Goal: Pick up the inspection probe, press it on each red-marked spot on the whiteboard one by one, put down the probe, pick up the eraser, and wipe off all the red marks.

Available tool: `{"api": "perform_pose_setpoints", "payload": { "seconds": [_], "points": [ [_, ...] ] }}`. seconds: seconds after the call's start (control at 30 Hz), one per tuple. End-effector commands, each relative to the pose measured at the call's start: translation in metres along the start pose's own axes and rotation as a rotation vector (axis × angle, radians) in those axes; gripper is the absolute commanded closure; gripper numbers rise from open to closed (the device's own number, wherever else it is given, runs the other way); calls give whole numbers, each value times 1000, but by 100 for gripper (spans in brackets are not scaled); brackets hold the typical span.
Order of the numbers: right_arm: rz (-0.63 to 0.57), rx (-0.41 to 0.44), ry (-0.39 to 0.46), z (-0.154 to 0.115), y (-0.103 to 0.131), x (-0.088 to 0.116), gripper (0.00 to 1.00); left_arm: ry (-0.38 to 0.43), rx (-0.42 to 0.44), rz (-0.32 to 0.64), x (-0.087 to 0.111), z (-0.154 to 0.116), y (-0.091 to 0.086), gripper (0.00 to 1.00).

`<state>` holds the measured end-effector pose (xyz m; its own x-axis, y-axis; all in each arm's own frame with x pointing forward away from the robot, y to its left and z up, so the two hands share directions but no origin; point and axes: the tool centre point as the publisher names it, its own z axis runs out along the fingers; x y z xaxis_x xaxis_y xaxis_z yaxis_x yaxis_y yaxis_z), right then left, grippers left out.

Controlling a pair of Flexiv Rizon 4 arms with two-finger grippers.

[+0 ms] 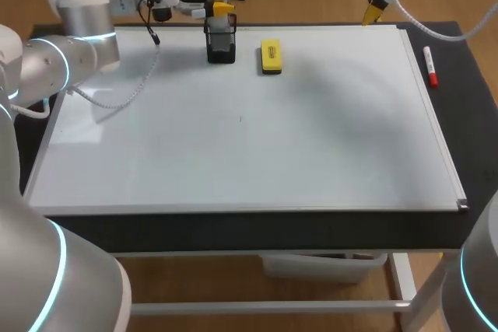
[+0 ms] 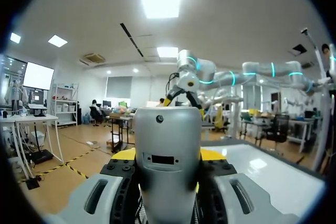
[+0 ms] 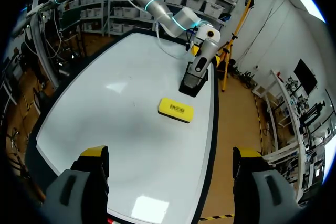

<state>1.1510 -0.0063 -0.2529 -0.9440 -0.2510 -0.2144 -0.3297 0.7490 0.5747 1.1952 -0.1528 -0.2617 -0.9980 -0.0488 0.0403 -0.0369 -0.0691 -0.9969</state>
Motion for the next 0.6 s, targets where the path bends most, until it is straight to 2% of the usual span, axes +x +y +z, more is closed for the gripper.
{"api": "perform_pose_setpoints", "payload": {
  "seconds": [0.03,0.53,0.57,0.6],
  "points": [
    [-1,4,3,-1,0,0,0,243,12,8,-9,2,9,100],
    [-1,4,3,-1,0,0,0,273,15,11,-11,0,19,100],
    [-1,4,3,-1,0,0,0,276,15,12,-12,0,19,99],
    [-1,4,3,-1,0,0,0,278,14,11,-11,0,20,93]
  ]
}}
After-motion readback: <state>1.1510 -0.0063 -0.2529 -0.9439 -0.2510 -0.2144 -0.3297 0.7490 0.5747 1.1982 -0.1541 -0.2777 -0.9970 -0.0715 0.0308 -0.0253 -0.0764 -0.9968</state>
